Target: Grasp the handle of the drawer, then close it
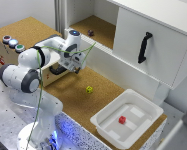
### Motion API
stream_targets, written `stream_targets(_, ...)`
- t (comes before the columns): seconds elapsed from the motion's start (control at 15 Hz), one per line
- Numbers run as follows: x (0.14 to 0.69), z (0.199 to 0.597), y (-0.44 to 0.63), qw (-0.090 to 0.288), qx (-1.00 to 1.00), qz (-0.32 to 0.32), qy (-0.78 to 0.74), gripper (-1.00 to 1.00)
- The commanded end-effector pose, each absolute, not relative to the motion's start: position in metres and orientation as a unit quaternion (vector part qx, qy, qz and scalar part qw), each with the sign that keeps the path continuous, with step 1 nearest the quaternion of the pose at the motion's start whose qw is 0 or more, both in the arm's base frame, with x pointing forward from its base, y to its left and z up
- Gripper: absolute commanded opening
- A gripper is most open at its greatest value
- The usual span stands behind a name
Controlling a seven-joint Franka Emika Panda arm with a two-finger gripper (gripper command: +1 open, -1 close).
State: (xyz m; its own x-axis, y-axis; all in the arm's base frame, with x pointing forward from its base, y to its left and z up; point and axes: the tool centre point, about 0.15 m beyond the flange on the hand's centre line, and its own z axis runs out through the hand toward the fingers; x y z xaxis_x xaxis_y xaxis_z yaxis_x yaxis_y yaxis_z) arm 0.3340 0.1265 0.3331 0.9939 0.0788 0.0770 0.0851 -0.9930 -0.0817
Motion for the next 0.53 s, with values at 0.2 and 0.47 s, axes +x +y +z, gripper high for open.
stream_targets(0.2, 0.341, 0.321, 0.203, 0.028, -0.999, -0.024, -0.033, -1.00)
stream_targets(0.47, 0.334, 0.320, 0.229, 0.024, -0.999, -0.019, -0.035, -1.00)
